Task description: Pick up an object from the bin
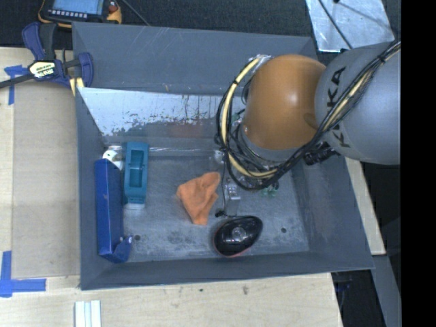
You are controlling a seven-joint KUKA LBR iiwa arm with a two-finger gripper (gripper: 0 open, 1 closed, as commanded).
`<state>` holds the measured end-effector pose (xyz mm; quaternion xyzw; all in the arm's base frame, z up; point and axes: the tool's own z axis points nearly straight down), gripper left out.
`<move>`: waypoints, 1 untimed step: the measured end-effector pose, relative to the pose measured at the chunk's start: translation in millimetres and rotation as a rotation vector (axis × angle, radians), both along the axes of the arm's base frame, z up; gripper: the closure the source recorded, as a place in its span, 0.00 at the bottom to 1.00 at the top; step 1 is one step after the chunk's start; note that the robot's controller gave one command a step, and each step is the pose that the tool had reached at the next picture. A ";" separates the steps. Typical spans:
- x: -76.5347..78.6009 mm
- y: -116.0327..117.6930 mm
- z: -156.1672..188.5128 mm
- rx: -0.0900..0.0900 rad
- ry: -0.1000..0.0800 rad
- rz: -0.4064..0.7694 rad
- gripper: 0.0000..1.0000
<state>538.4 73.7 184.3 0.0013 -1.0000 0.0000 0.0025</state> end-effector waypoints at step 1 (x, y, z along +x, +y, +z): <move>1.4 -0.5 4.8 0.001 -0.008 -0.003 0.00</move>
Offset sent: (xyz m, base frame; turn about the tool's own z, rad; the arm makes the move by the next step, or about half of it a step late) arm 0.0472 0.0124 -0.1143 -0.6461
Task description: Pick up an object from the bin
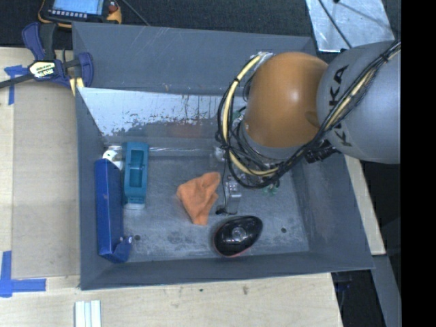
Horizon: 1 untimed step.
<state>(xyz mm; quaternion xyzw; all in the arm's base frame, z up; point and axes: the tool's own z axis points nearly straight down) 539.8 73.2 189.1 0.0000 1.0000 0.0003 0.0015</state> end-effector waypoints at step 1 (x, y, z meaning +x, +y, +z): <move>21.6 6.1 -45.5 -0.001 -0.008 0.276 0.00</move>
Offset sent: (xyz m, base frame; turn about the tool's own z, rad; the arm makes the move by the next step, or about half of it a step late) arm 0.0453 0.0503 -0.0291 -0.6572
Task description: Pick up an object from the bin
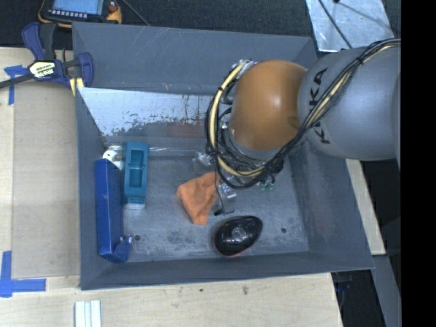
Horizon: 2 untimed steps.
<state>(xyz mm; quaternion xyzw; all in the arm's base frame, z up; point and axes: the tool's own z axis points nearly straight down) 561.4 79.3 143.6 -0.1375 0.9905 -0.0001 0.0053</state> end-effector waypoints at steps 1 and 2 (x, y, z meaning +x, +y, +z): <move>12.1 24.0 -14.3 -0.002 0.014 0.274 0.00; 19.9 20.8 -17.1 -0.003 0.005 0.376 0.00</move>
Offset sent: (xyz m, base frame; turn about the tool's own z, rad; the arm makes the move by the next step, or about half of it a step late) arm 0.0219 0.0136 -0.0374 -0.4256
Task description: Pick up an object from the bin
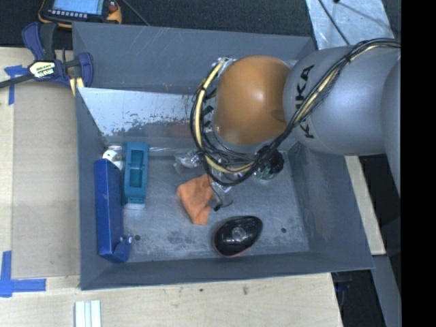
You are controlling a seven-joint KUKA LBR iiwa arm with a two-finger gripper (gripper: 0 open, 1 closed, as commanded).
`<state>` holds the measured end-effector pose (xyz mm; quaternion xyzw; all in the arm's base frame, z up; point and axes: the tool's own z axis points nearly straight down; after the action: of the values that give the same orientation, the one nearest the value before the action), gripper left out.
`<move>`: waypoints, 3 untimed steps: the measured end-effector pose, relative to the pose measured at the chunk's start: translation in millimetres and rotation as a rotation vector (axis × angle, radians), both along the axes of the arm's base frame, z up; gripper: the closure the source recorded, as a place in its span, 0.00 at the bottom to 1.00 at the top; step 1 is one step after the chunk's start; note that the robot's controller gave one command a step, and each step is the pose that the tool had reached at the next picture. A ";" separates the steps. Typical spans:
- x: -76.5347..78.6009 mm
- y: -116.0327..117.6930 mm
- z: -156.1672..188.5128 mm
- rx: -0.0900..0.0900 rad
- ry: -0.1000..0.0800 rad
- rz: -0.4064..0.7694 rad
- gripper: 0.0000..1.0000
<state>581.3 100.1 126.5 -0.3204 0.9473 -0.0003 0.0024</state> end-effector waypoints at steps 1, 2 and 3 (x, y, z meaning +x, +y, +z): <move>6.2 -13.0 -48.8 -0.001 0.001 0.194 0.00; 10.9 -2.1 -55.3 0.000 -0.002 0.332 1.00; 10.6 -2.1 -55.8 0.000 -0.001 0.330 1.00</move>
Offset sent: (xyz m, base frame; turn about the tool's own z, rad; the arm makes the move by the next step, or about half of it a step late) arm 0.0094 -0.0022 -0.0565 -0.3341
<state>591.9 98.0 70.7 -0.4718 0.8817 0.0000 0.0029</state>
